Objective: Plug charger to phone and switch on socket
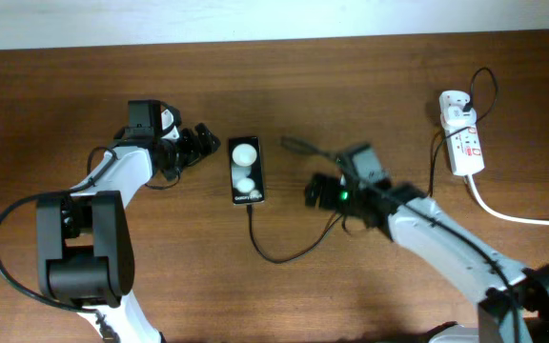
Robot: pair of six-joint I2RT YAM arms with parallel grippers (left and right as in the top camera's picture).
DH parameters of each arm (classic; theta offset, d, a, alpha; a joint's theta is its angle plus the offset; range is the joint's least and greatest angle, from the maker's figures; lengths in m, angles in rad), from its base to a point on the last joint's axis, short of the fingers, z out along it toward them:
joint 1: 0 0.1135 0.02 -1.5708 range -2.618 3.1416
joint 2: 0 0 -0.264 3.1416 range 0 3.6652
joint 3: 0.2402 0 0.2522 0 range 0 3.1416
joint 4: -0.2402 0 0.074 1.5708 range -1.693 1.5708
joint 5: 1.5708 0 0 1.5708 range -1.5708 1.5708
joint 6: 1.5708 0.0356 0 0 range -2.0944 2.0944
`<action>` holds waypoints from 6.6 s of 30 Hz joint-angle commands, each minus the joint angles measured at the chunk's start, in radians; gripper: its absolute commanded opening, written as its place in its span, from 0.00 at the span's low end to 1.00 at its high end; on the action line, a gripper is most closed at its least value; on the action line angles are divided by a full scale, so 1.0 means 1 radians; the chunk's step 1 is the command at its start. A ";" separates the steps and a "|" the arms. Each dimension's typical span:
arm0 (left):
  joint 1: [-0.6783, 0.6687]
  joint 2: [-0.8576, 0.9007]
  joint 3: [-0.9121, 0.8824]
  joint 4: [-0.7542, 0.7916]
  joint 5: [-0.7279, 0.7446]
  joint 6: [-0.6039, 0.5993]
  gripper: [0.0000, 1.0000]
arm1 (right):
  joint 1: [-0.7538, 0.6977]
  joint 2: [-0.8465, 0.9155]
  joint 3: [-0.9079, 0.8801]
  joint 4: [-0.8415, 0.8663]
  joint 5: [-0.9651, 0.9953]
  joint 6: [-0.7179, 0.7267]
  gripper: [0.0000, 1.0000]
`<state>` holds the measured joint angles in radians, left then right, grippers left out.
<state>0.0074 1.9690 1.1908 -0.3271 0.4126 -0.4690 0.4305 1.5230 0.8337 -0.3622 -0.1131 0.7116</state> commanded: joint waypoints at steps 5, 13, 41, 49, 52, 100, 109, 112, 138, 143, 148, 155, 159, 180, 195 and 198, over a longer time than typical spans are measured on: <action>0.015 0.060 -0.044 -0.030 -0.096 -0.013 0.99 | -0.341 -0.022 0.393 -0.452 0.093 -0.207 0.99; 0.015 0.060 -0.044 -0.030 -0.096 -0.013 0.99 | -0.650 0.020 0.394 -0.505 0.129 -0.260 0.99; 0.015 0.060 -0.044 -0.030 -0.096 -0.013 0.99 | -0.876 0.498 0.515 -0.042 0.204 -0.263 0.99; 0.015 0.060 -0.044 -0.030 -0.096 -0.013 0.99 | -0.876 0.586 0.510 0.039 0.146 -0.225 0.99; 0.015 0.060 -0.044 -0.030 -0.096 -0.013 0.99 | -0.875 0.590 0.510 0.045 0.143 -0.225 0.99; 0.015 0.060 -0.044 -0.030 -0.096 -0.012 0.99 | -0.827 0.594 0.506 -0.174 0.196 -0.346 0.99; 0.015 0.060 -0.044 -0.030 -0.096 -0.012 0.99 | -0.869 0.525 0.571 -0.345 0.124 -0.551 0.99; 0.015 0.060 -0.044 -0.030 -0.096 -0.013 0.99 | -0.869 0.525 0.571 -0.344 0.117 -0.550 0.99; 0.015 0.060 -0.044 -0.030 -0.096 -0.012 0.99 | -0.869 0.525 0.571 -0.344 0.117 -0.550 0.99; 0.015 0.066 -0.044 -0.031 -0.097 -0.012 0.99 | -0.869 0.525 0.571 -0.344 0.117 -0.550 0.99; 0.015 0.016 -0.044 -0.031 -0.099 -0.013 0.99 | -0.869 0.525 0.571 -0.344 0.117 -0.550 0.99; 0.015 -0.229 -0.044 -0.031 -0.099 -0.013 0.99 | -0.869 0.525 0.571 -0.338 0.117 -0.550 0.99; 0.015 -0.286 -0.044 -0.030 -0.099 -0.013 0.99 | -0.869 0.525 0.571 -0.338 0.117 -0.550 0.99; -0.132 -0.397 -0.168 -0.111 -0.384 0.363 0.99 | -0.869 0.525 0.571 -0.338 0.117 -0.550 0.99; -0.131 -0.581 -0.788 0.454 -0.329 0.470 0.99 | -0.869 0.526 0.571 -0.338 0.117 -0.550 0.99; -0.131 -0.642 -0.923 0.632 -0.325 0.470 0.99 | -0.869 0.525 0.571 -0.338 0.117 -0.550 0.99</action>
<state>-0.1280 1.3830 0.3344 0.2298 0.0731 -0.0185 -0.4362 2.0296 1.4269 -0.6922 -0.0204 0.1757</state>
